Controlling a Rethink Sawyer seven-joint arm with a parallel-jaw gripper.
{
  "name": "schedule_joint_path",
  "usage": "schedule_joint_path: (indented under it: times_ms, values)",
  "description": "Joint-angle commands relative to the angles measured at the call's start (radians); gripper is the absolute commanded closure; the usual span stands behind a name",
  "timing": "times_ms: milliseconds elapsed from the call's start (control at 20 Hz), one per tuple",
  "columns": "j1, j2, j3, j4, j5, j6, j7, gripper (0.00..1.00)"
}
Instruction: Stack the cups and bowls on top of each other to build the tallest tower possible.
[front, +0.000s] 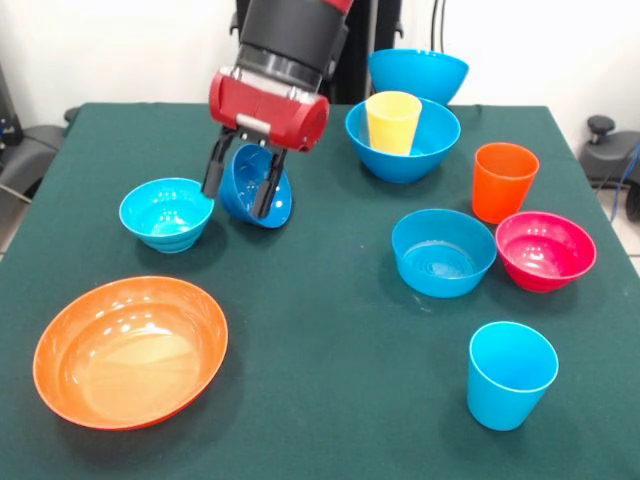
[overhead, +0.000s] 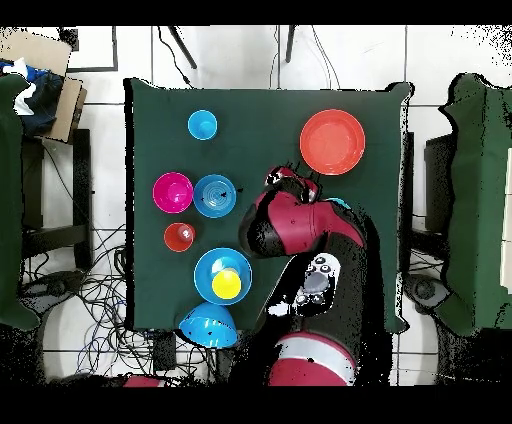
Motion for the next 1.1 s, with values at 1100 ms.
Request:
schedule_joint_path:
  times_ms: [1100]
  values:
    - [0.038, 0.186, -0.002, -0.06, 0.021, -0.196, 0.04, 0.0]
